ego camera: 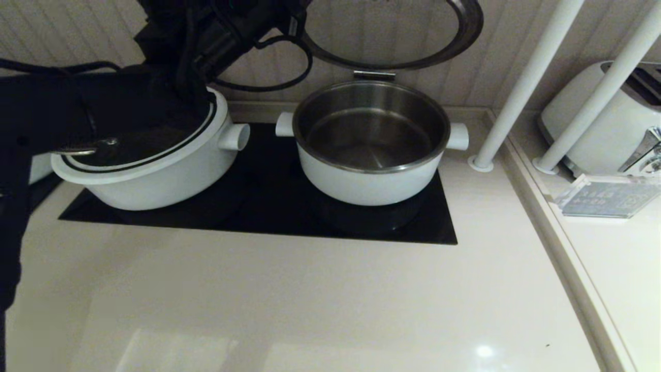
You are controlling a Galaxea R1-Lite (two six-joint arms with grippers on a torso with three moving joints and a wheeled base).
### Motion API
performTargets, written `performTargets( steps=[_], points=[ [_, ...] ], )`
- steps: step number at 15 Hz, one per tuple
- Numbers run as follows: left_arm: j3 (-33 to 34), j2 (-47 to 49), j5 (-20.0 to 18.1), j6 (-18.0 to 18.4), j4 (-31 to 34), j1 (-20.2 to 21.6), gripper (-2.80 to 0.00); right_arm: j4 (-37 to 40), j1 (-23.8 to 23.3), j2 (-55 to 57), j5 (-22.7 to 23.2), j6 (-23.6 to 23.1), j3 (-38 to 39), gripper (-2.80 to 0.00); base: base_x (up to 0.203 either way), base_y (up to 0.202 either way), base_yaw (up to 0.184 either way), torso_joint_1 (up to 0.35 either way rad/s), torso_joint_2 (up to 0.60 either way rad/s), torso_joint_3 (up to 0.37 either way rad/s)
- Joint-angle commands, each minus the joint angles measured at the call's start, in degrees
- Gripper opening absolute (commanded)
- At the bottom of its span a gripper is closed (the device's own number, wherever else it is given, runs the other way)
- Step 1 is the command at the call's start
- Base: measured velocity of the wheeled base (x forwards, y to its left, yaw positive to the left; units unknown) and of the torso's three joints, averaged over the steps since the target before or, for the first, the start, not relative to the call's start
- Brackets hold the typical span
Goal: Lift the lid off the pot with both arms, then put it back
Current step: Close the pot lid
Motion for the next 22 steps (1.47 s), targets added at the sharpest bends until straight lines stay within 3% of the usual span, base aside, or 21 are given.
performTargets(
  steps=[1,17,22],
  points=[
    [0.2,2.3,-0.2,0.2,0.7,0.0,-2.8,0.0,0.0,0.0,0.0,0.0,0.0,-2.8,0.0,0.0,0.0,0.0,0.0,0.0],
    [2.9,-3.3,-0.2,0.6,1.3,-0.2,-2.8,0.0,0.0,0.0,0.0,0.0,0.0,-2.8,0.0,0.0,0.0,0.0,0.0,0.0],
    [7.1,-4.6,-0.2,1.3,0.8,-0.9,-2.8,0.0,0.0,0.0,0.0,0.0,0.0,-2.8,0.0,0.0,0.0,0.0,0.0,0.005]
  ],
)
